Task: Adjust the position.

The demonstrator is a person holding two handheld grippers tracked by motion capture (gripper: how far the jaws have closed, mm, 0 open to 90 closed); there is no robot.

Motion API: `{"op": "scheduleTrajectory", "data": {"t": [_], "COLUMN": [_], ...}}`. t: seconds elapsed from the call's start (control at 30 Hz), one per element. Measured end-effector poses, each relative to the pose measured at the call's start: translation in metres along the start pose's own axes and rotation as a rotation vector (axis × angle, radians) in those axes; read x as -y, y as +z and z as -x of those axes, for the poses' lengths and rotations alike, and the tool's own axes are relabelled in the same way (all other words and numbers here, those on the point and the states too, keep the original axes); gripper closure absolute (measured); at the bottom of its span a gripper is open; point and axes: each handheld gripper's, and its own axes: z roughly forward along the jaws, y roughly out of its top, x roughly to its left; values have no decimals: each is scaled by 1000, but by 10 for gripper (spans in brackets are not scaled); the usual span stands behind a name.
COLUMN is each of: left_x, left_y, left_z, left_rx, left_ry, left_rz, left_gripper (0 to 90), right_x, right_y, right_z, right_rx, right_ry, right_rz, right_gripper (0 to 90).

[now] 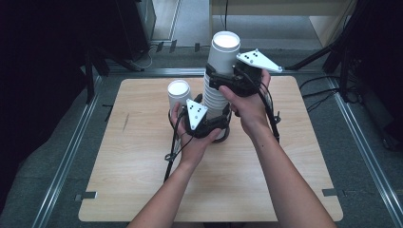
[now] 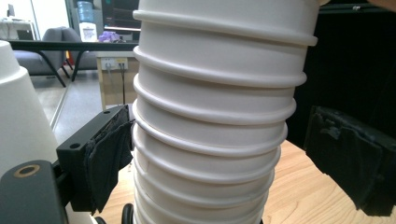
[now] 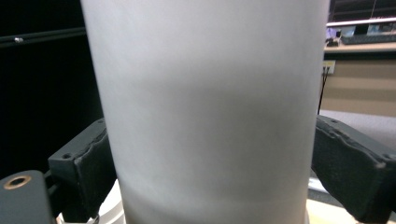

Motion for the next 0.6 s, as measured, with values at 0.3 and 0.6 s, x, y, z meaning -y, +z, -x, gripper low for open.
{"op": "scheduleTrajectory", "data": {"t": [0.3, 0.6], "left_x": [4, 8], "left_y": [3, 0], "left_z": [3, 4], "left_rx": [3, 10], "left_ry": [0, 1], "left_rz": [-23, -28], "left_gripper": [33, 33], "right_x": [-9, -16], "right_y": [-5, -7], "right_z": [-4, -6], "right_rx": [7, 8], "right_ry": [-27, -44], "right_rz": [44, 66], "right_gripper": [132, 146]}}
